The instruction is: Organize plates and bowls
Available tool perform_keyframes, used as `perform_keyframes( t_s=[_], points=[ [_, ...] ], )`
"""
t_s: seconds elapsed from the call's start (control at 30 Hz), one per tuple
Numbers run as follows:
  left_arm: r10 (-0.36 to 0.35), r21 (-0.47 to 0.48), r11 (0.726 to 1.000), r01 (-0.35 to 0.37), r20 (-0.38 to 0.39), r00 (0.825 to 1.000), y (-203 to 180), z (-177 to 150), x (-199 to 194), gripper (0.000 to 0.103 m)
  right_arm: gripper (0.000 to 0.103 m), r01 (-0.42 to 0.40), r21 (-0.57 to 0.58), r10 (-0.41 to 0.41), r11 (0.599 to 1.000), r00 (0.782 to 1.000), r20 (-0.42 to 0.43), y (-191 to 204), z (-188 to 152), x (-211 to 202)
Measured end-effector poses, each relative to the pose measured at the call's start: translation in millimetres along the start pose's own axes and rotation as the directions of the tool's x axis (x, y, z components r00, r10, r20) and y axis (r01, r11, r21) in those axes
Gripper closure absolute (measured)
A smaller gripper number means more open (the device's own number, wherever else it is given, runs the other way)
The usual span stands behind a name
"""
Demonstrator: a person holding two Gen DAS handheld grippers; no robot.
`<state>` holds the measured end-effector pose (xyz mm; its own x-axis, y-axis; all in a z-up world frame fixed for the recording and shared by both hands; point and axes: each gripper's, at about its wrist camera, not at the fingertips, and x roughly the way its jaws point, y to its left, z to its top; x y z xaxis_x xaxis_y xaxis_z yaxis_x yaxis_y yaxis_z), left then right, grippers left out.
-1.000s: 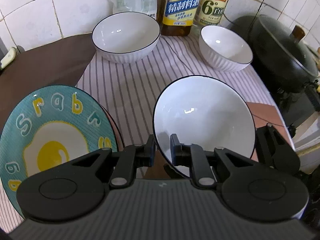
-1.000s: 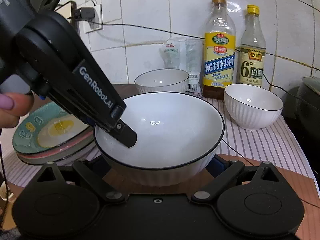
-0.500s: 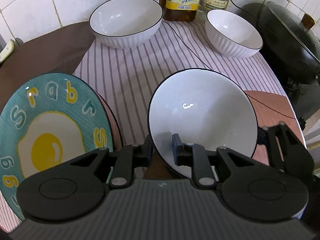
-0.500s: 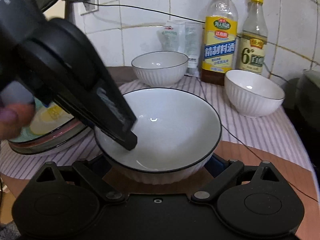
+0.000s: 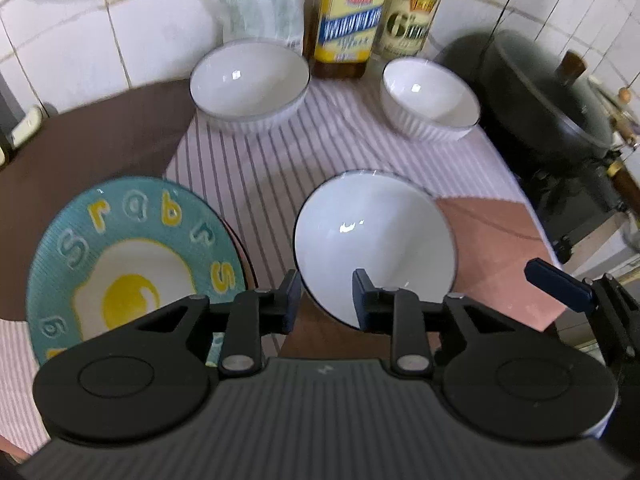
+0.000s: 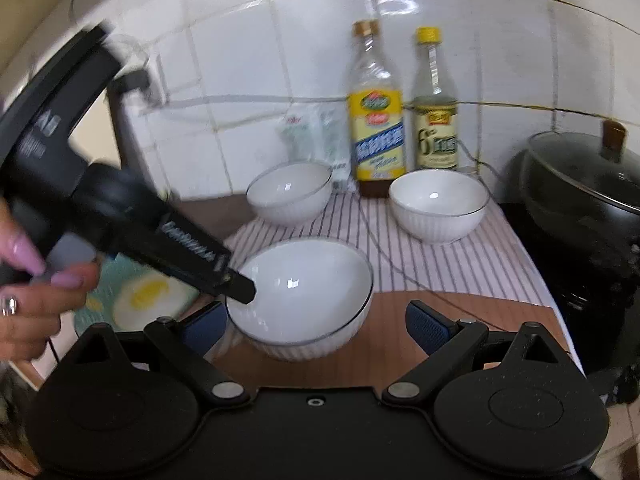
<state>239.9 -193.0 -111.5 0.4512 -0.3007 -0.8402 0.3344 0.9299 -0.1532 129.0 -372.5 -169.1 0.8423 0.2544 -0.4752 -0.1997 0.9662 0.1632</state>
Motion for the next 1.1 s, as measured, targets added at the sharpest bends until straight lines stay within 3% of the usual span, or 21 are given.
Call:
perform_keyframes(
  t_s=[0.27, 0.57, 0.7, 0.83, 1.1],
  points=[
    [-0.050, 0.038, 0.998, 0.046, 0.111, 0.993, -7.4, 27.3, -44.7, 0.072, 0.010, 0.032, 0.181, -0.040, 0.983, 0.998, 0.040, -20.2, 31.0, -11.9],
    [-0.106, 0.019, 0.994, 0.105, 0.165, 0.981, -13.0, 70.4, -19.0, 0.071, 0.029, 0.070, 0.393, -0.095, 0.917, 0.995, 0.044, -57.5, 46.1, 38.7],
    [-0.130, -0.003, 0.991, 0.133, 0.170, 0.977, -6.8, 88.3, 13.0, 0.071, 0.037, 0.148, 0.401, -0.172, 0.904, 0.985, 0.025, -66.4, 53.1, 65.2],
    [-0.151, -0.010, 0.988, 0.154, 0.154, 0.977, -4.5, 105.0, 51.5, 0.071, 0.040, 0.236, 0.332, -0.249, 0.913, 0.969, -0.005, -72.8, 62.1, 91.2],
    [-0.166, 0.025, 0.986, 0.164, 0.123, 0.978, -14.0, 129.3, 110.4, 0.071, 0.050, 0.294, 0.277, -0.289, 0.915, 0.955, -0.061, -98.2, 74.5, 126.4]
  ],
)
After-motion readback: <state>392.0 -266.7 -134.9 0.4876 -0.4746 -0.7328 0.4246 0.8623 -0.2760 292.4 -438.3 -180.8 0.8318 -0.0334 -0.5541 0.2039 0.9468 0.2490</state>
